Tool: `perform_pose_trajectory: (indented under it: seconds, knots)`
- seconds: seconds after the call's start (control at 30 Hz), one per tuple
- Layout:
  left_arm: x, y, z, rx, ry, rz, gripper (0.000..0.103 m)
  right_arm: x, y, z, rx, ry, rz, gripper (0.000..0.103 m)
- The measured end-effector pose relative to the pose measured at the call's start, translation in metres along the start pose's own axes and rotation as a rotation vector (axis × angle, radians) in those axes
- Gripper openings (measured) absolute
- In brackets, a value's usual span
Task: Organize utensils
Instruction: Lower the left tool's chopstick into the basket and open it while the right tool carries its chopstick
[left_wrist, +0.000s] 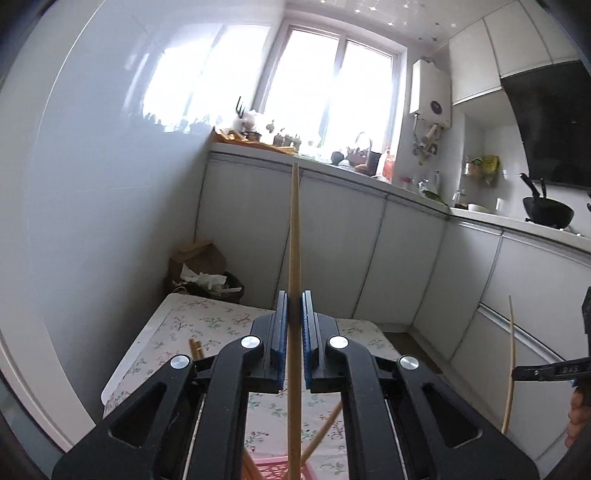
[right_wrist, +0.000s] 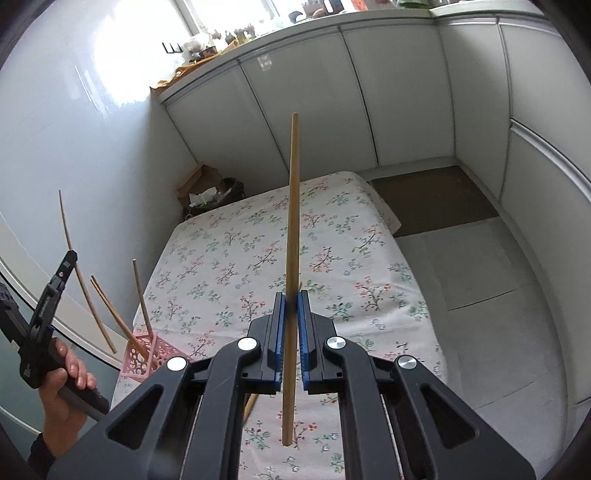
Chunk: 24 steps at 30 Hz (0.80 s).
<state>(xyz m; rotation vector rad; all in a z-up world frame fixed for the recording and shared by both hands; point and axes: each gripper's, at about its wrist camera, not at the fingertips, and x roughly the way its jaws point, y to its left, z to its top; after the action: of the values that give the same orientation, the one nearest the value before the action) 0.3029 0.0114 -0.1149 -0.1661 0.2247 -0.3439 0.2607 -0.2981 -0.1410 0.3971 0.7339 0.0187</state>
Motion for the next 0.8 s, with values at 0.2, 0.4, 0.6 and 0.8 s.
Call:
perform_pose_trajectory:
  seconds: [0.2,0.4,0.6,0.8]
  knots:
    - [0.01,-0.004,-0.018,0.055,0.04,-0.016,0.006,0.005,0.013,-0.002,-0.031,0.007,-0.001,0.007]
    - [0.018,-0.012,-0.039,0.168,0.131,-0.059,0.007,0.008,0.01,-0.003,-0.029,0.018,-0.008,0.007]
    - [0.019,-0.003,-0.045,0.149,0.229,-0.073,0.008,0.007,0.009,-0.003,-0.027,0.017,0.0,0.007]
    - [-0.01,0.009,-0.014,0.042,0.236,-0.042,0.044,0.008,0.016,-0.006,-0.04,0.02,0.014,0.007]
